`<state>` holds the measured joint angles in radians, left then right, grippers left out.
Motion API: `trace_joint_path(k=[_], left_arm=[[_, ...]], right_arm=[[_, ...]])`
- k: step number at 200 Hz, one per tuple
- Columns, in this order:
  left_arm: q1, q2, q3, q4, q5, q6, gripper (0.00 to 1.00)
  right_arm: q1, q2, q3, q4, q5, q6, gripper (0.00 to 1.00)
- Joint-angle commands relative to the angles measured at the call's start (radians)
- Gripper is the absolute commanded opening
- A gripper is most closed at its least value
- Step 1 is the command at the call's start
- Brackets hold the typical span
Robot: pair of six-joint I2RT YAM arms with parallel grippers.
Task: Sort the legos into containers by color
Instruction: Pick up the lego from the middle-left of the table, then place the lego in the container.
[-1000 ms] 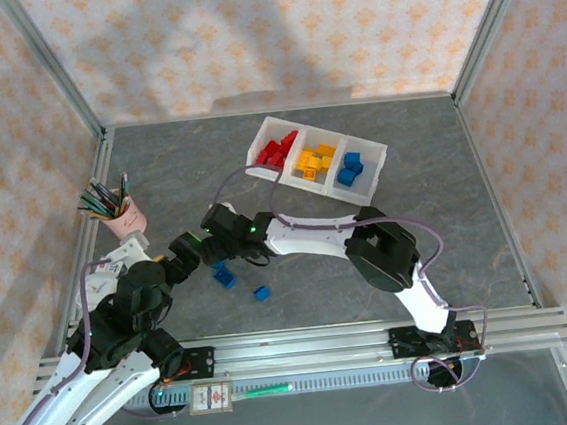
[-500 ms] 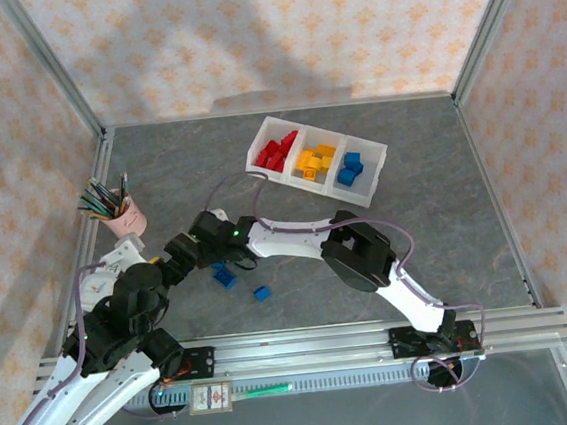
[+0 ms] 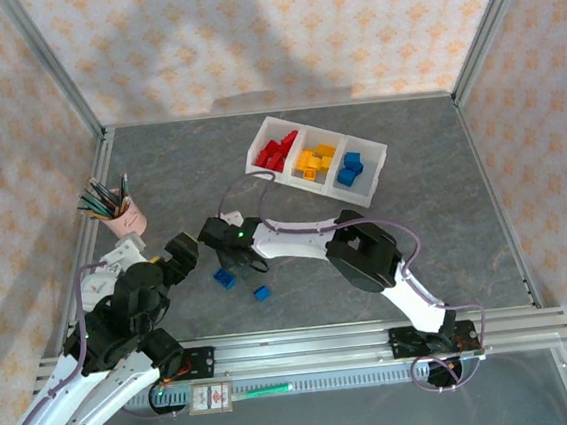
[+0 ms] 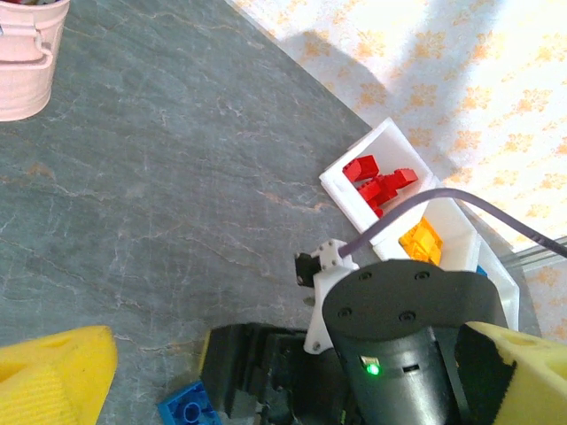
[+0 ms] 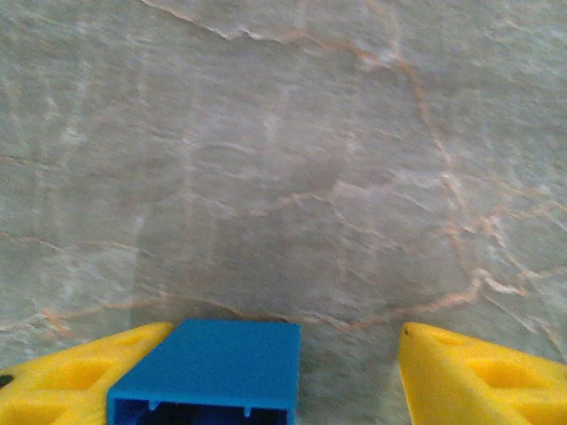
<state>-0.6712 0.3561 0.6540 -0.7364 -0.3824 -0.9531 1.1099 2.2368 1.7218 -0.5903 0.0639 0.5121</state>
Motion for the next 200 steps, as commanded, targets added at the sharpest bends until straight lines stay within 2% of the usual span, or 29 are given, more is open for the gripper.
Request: trace_joint_path(k=[1, 45, 117, 162, 200], left_arm=[[0.009, 0.007, -0.010, 0.039, -0.006, 0.001, 0.99], [0.009, 0.014, -0.008, 0.050, 0.002, 0.002, 0.99], [0.009, 0.027, -0.013, 0.080, 0.025, 0.013, 0.99], [0.009, 0.046, -0.011, 0.114, 0.059, 0.032, 0.99], [0.009, 0.100, -0.035, 0.232, 0.133, 0.067, 0.99]], right_arm=[[0.005, -0.047, -0.006, -0.018, 0.064, -0.023, 0.65], [0.002, -0.011, 0.040, -0.006, 0.077, -0.058, 0.57], [-0.009, -0.045, 0.026, -0.003, 0.082, -0.084, 0.31], [-0.046, -0.176, -0.064, 0.013, 0.080, -0.079, 0.28], [-0.144, -0.351, -0.217, 0.037, 0.071, -0.063, 0.28]])
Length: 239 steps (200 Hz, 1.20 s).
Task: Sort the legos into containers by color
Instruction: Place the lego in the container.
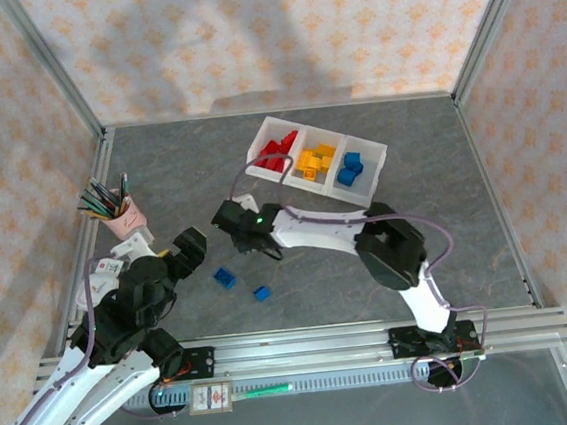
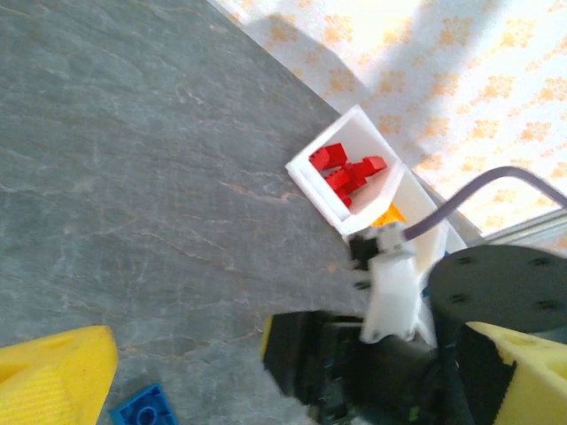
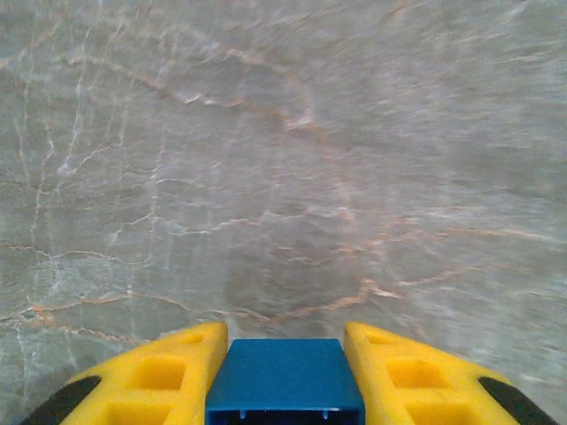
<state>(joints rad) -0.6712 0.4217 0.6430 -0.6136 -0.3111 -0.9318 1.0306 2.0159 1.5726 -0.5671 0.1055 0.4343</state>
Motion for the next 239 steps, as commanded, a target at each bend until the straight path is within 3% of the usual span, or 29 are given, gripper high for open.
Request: trace_joint_path(k=[1, 68, 130, 174, 239], left_arm=[[0.009, 0.037, -0.024, 0.113, 0.063, 0.047, 0.99], [0.009, 0.268, -0.024, 0.393, 0.213, 0.151, 0.99], [0.009, 0.437, 0.004, 0.534, 0.277, 0.184, 0.99], [0.009, 0.462, 0.012, 0.549, 0.267, 0.188, 0.99], [0.010, 0.448, 0.014, 0.520, 0.235, 0.192, 0.99]], right_arm=[[-0.066, -0.134, -0.072, 0.014, 0.031, 0.014, 0.28], [-0.346, -0.359, -0.244, 0.012, 0.097, -0.015, 0.29], [-0.592, -0.319, -0.245, 0.104, 0.087, -0.077, 0.29], [-0.670, -0.224, -0.200, 0.155, 0.011, -0.086, 0.29], [-0.698, -0.121, -0.135, 0.185, -0.014, -0.097, 0.32]])
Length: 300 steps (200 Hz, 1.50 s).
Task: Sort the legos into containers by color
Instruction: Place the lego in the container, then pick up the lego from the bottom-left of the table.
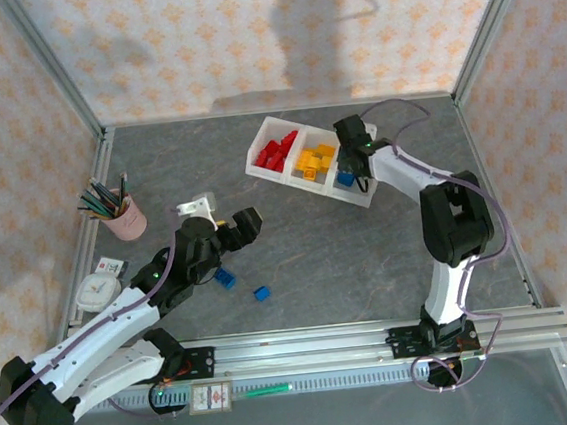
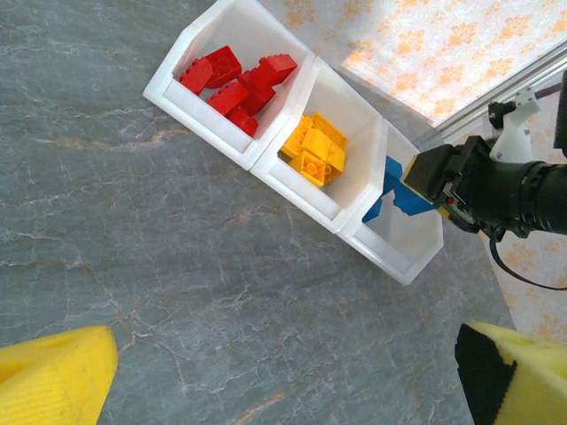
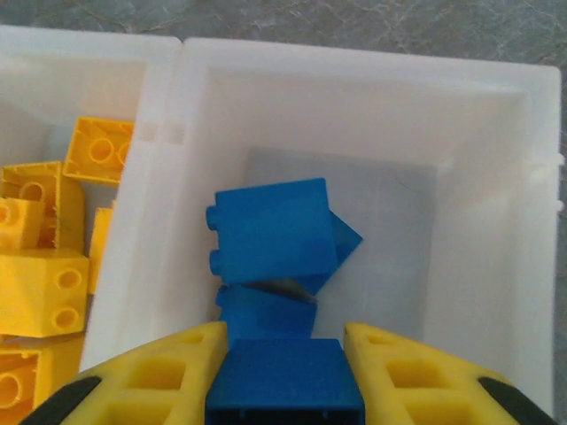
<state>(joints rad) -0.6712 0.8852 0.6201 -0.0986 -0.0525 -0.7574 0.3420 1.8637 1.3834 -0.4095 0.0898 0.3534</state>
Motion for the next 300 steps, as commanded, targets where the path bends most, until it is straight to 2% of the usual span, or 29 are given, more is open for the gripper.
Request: trace_joint_path(k=[1, 76, 132, 164, 217, 269, 300], left_arm=[[0.010, -0.015, 0.037, 0.004, -0.025, 0.018, 0.99], [0.013, -0.031, 0.039, -0.006, -0.036, 0.018, 0.99], [0.012, -0.040, 0.044, -0.013, -0.036, 0.013, 0.99], [0.013, -0.054, 0.049, -0.053, -0.065, 0.009, 0.99], [0.013, -0.147, 0.038, -0.159, -0.124, -0.037, 0.99], [0.013, -0.304, 0.043, -0.390, -0.209, -0.113, 0.99], [0.013, -0.404, 0.058, -0.528, -0.261, -0.169, 0.99]], right_arm=[[-0.008, 0.033, 0.055, 0.028, 0.002, -0.016, 0.32], [-0.011, 0.022, 0.093, 0.003, 0.036, -0.029, 0.44], [-0.011, -0.045, 0.083, -0.012, 0.001, -0.030, 0.45], [0.030, -0.083, 0.081, -0.037, -0.027, -0.042, 0.46], [0.224, -0.137, 0.031, -0.025, -0.081, -0.083, 0.52], [0.452, -0.142, -0.052, 0.044, -0.162, -0.100, 0.61], [0.588, -0.107, -0.071, 0.077, -0.151, -0.107, 0.66]])
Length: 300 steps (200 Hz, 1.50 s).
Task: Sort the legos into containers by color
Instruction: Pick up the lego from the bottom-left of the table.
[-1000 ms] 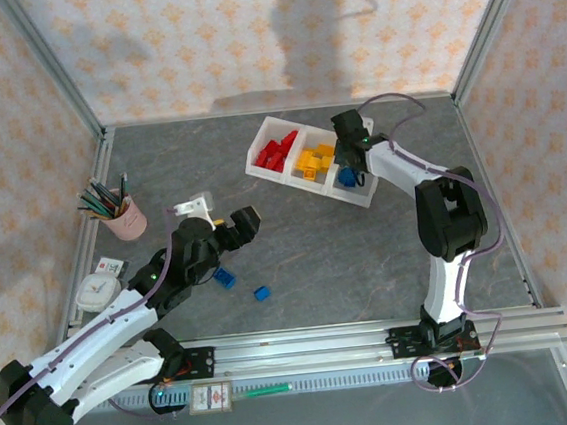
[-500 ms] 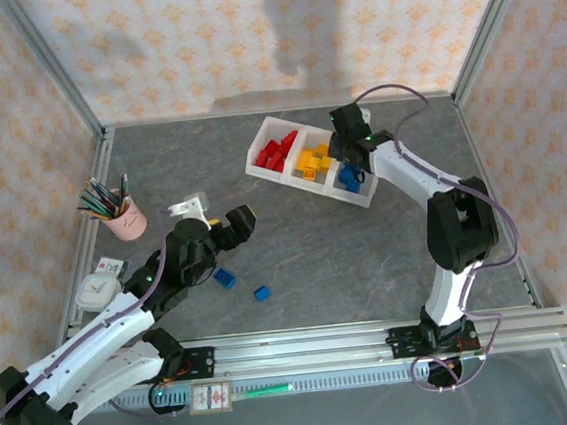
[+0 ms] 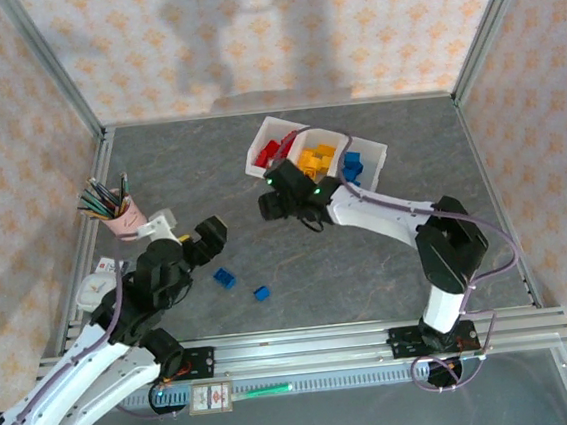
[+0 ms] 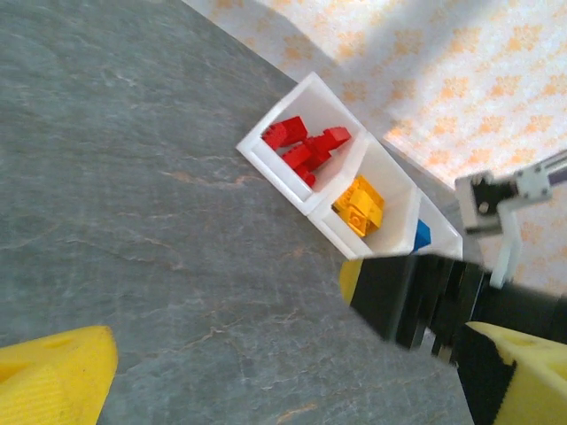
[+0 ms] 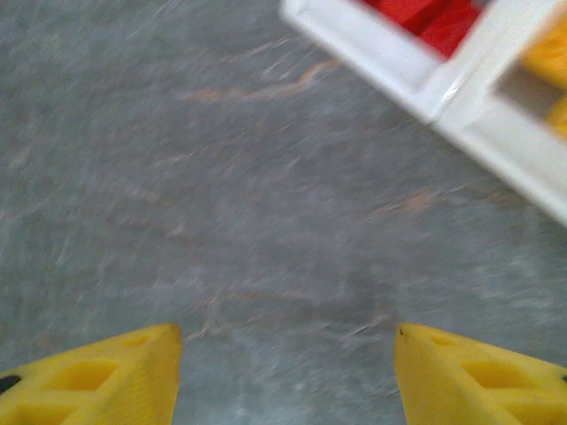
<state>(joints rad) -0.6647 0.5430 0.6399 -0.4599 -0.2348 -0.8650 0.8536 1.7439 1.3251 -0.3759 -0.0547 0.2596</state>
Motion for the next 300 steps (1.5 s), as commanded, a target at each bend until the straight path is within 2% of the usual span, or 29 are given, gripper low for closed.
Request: trace_joint_path(k=[1, 32, 76, 146, 196, 300], left_arm=[[0.007, -0.064, 0.038, -0.171, -0.080, -0.063, 0.99], [0.007, -0.123, 0.065, -0.287, -0.121, -0.101, 0.99], [0.007, -0.168, 0.076, -0.358, -0.157, -0.132, 0.99], [0.007, -0.180, 0.076, -0.375, -0.166, -0.141, 0.99], [0.007, -0.182, 0.069, -0.364, -0.166, -0.138, 0.99], [0.007, -0.156, 0.064, -0.307, -0.139, -0.109, 0.99]], right_arm=[[0.081, 0.014, -0.013, 0.045, -0.006, -0.013, 0.66], [0.202, 0.079, 0.004, 0.069, 0.007, -0.009, 0.70], [0.303, 0.201, 0.067, 0.094, 0.006, -0.011, 0.72], [0.357, 0.363, 0.195, 0.055, 0.045, -0.034, 0.72], [0.358, 0.418, 0.238, 0.027, 0.064, -0.054, 0.64], [0.358, 0.406, 0.243, -0.002, 0.104, -0.050, 0.34]])
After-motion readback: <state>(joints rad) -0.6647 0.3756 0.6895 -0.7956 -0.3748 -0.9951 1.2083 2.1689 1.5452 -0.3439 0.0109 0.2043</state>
